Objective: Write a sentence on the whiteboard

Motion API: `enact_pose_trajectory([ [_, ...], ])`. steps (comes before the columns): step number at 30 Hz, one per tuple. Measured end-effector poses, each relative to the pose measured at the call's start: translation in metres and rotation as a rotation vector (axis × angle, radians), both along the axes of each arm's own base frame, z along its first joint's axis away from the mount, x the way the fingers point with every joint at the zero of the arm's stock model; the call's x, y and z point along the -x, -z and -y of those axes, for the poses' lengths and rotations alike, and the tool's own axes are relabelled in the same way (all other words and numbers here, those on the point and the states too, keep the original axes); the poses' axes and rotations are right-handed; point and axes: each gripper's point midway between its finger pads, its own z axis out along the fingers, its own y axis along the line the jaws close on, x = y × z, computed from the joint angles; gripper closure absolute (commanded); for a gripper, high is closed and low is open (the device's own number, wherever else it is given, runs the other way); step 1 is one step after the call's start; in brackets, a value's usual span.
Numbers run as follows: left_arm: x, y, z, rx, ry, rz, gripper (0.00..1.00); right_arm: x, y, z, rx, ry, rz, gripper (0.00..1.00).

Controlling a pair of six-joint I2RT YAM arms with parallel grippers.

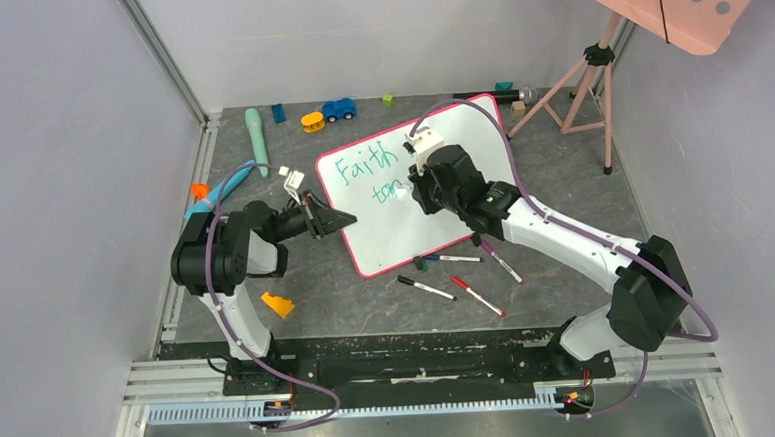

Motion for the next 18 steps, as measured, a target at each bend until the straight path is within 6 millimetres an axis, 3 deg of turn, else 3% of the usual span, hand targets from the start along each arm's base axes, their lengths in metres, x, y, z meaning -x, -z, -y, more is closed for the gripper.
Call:
enact_pose_trajectory([
  [18, 0.0001, 0.0, 0.0, 0.0, 0.0, 0.0, 0.98, 0.007, 0.0081, 0.0054, 0.004, 0.001, -0.017, 1.0],
])
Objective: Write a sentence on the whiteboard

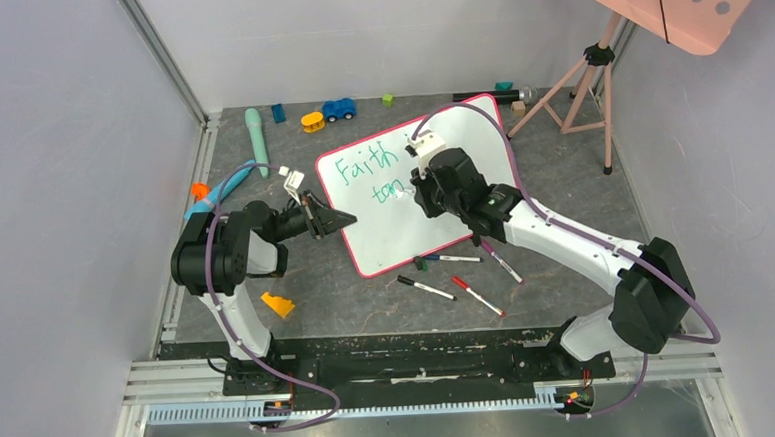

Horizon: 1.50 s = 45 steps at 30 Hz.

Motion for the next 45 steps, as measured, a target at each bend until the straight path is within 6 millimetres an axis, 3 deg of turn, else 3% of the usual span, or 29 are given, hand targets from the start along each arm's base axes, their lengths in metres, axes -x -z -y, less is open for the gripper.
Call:
enact_pose_trajectory([
  [13, 0.0, 0.0, 0.0, 0.0, -0.001, -0.001, 0.98, -0.016, -0.018, -0.011, 0.015, -0.011, 0.026, 1.0],
  [45, 0.0, 0.0, 0.0, 0.0, 0.0, -0.001, 0.98, -0.021, -0.021, -0.001, 0.016, 0.016, 0.032, 1.0],
])
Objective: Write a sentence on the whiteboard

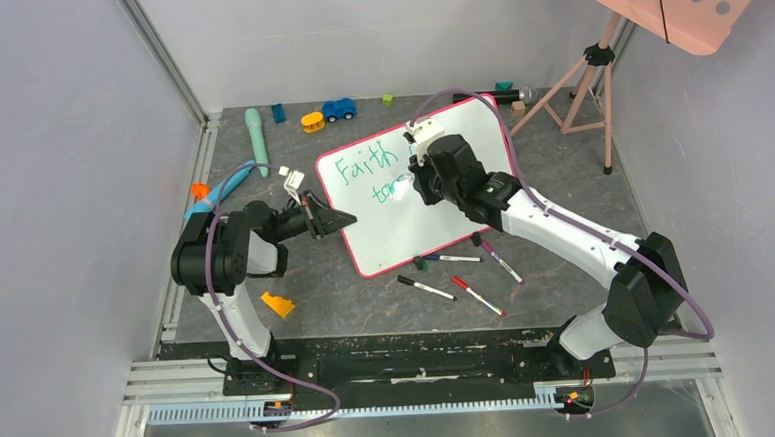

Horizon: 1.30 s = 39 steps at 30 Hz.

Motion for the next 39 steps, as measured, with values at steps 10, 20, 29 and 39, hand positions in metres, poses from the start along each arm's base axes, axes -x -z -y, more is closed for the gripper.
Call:
enact_pose_trajectory([
  [10, 0.0, 0.0, 0.0, 0.0, 0.0, 0.0, 0.98, 0.012, 0.015, 0.009, -0.012, 0.007, -0.027, 1.0],
  [20, 0.0, 0.0, 0.0, 0.0, 0.001, 0.002, 0.98, 0.016, 0.015, 0.011, -0.032, 0.014, -0.039, 1.0],
  [29, 0.0, 0.0, 0.0, 0.0, 0.003, 0.005, 0.98, 0.011, 0.001, 0.02, -0.047, 0.033, -0.025, 1.0],
  [39, 0.0, 0.0, 0.001, 0.0, 0.003, 0.005, 0.98, 0.008, -0.006, 0.024, -0.052, 0.044, -0.018, 1.0],
])
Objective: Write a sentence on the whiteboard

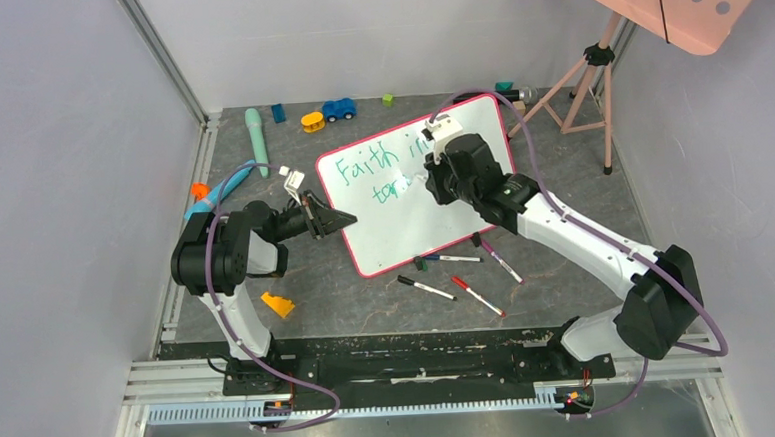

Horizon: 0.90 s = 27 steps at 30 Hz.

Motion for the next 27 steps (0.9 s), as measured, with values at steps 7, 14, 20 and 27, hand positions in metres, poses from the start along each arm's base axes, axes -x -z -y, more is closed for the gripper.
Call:
enact_pose_trajectory([
  [7, 0.0, 0.0, 0.0, 0.0, 0.0, 0.0, 0.98, -0.005, -0.006, -0.001, -0.004, 0.004, 0.009, 1.0],
  [14, 0.0, 0.0, 0.0, 0.0, 0.0, 0.0, 0.98, -0.011, 0.0, -0.005, 0.012, 0.001, -0.001, 1.0],
  [20, 0.0, 0.0, 0.0, 0.0, 0.0, 0.0, 0.98, -0.011, 0.001, -0.005, 0.014, 0.0, -0.002, 1.0],
  [27, 0.0, 0.0, 0.0, 0.0, 0.0, -0.001, 0.98, -0.013, 0.001, -0.008, 0.014, -0.009, -0.004, 1.0],
])
